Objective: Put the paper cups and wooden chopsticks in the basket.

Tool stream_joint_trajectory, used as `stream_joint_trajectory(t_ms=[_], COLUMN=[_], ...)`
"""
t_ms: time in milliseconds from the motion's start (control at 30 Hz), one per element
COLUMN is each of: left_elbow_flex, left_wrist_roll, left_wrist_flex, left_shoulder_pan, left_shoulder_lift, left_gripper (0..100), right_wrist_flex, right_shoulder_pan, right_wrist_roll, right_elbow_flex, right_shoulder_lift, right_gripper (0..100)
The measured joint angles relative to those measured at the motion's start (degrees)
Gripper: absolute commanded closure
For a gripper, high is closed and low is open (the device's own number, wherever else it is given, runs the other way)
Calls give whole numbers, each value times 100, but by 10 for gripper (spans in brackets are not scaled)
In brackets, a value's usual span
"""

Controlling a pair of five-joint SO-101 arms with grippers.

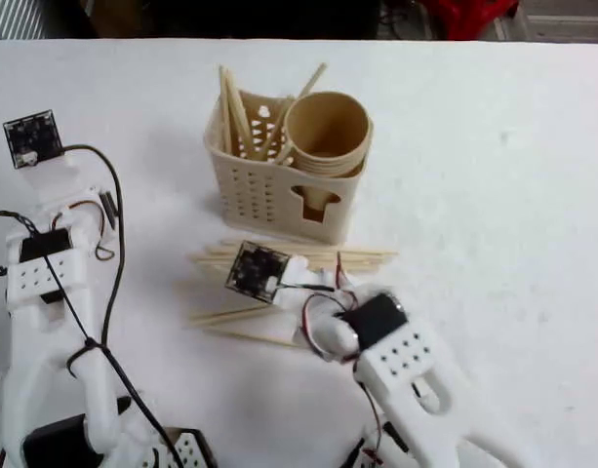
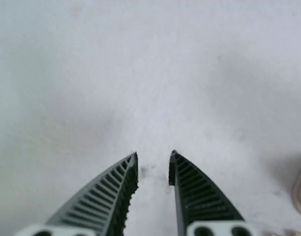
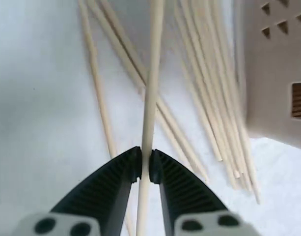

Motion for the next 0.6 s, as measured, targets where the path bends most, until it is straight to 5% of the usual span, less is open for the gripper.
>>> stream_joint_trajectory(t_ms=[267,600], left_elbow_flex=[0,0], left_wrist_roll=[0,0], left_wrist_flex=[0,0], left_shoulder_pan=[0,0], left_shoulder_lift=[0,0], left_gripper=[878,877], right_wrist_flex=[-501,-4158], right_shoulder_pan=[44,44], right_wrist_roll=[-1090,-1987], right_elbow_flex=[-1143,-2514], right_shoulder_lift=[-615,246], right_gripper=[984,984])
